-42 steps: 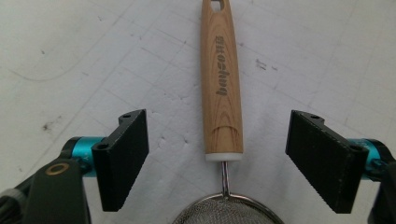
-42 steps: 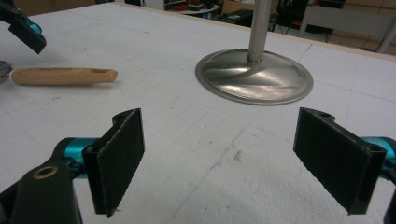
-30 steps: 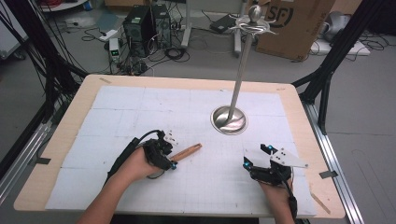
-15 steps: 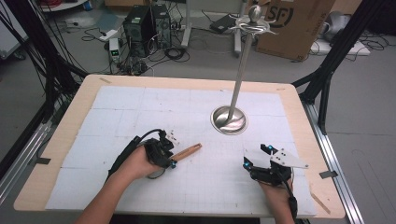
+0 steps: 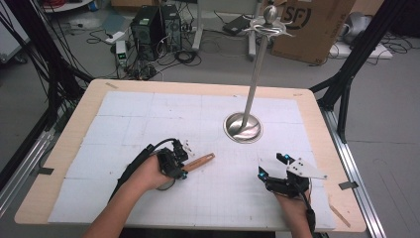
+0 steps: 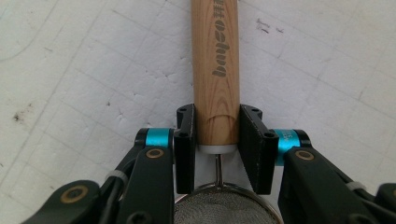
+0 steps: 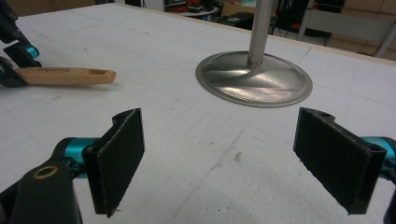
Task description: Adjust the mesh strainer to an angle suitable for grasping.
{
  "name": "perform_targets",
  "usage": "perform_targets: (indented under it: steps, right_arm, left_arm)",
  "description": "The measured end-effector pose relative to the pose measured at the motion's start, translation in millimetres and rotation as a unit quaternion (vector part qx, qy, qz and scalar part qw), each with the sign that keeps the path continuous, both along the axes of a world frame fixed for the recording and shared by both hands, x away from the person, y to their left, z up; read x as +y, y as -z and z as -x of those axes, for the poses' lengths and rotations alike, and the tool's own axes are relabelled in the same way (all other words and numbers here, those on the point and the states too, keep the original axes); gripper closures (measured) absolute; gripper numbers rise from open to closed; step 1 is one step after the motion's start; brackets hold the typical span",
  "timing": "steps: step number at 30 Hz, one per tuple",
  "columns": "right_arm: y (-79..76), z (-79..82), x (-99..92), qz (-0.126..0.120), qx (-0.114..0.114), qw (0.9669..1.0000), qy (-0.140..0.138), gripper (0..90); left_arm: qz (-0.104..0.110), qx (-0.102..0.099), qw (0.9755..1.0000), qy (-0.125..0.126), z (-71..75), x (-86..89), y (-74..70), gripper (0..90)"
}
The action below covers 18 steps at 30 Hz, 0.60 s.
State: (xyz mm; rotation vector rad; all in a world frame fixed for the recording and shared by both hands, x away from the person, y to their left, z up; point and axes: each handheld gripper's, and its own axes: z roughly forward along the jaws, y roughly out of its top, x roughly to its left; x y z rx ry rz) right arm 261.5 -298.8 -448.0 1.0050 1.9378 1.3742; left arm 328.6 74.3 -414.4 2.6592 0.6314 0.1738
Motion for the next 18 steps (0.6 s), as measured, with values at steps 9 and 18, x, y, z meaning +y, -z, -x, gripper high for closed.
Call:
perform_targets:
  steps: [9,18]
  right_arm:
    - [-0.1,-0.4,-0.3,-0.001,0.000,1.0000,-0.001,15.5]
    - [0.0,0.3,0.0,0.000,-0.002,1.0000,-0.001,15.5]
  left_arm:
    - [0.000,-0.014,0.9998,0.015,2.6,0.1,-1.3,68.9]
    - [0.040,-0.026,0.9987,0.015,4.2,5.8,-10.7,68.9]
